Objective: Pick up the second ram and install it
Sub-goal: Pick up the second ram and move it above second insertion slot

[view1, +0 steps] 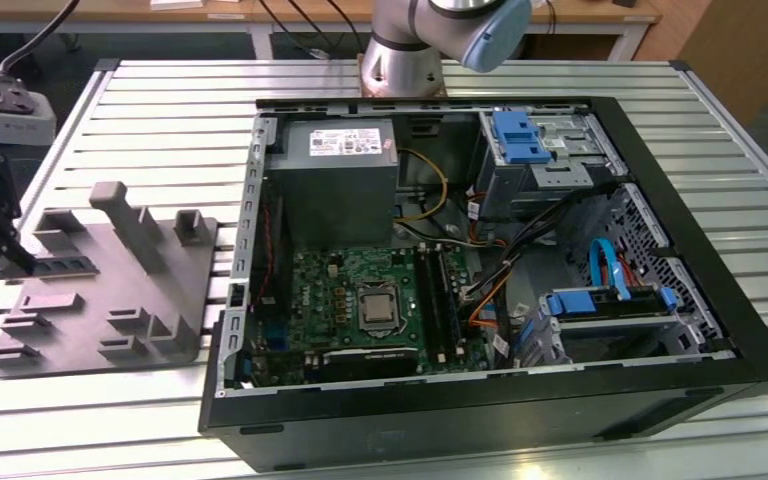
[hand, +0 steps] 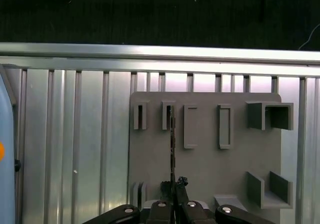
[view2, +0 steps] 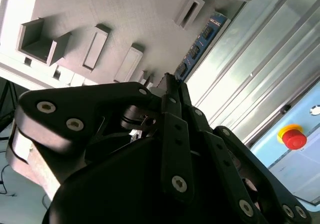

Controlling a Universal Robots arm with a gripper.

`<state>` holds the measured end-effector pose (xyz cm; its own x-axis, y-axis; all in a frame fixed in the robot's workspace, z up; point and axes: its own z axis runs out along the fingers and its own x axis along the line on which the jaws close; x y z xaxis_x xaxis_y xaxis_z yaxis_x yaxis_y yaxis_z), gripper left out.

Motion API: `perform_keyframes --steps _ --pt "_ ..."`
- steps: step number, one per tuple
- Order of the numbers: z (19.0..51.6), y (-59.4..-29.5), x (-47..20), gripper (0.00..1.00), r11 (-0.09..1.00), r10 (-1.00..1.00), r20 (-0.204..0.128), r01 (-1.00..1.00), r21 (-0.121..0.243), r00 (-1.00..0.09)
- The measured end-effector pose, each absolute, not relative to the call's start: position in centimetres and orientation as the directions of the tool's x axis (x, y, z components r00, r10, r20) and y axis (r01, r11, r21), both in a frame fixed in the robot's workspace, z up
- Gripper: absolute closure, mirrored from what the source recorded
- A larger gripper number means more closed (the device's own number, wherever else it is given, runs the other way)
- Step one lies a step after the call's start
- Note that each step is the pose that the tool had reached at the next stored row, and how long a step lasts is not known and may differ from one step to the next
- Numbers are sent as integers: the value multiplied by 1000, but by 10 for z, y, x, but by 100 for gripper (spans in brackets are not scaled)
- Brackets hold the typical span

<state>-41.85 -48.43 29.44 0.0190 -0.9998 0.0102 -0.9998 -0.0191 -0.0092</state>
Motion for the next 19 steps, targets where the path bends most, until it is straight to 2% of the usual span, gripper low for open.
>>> perform_keyframes --steps 19 --pt "314 -484 -418 86 -19 -1000 10 -1000 -9 19"
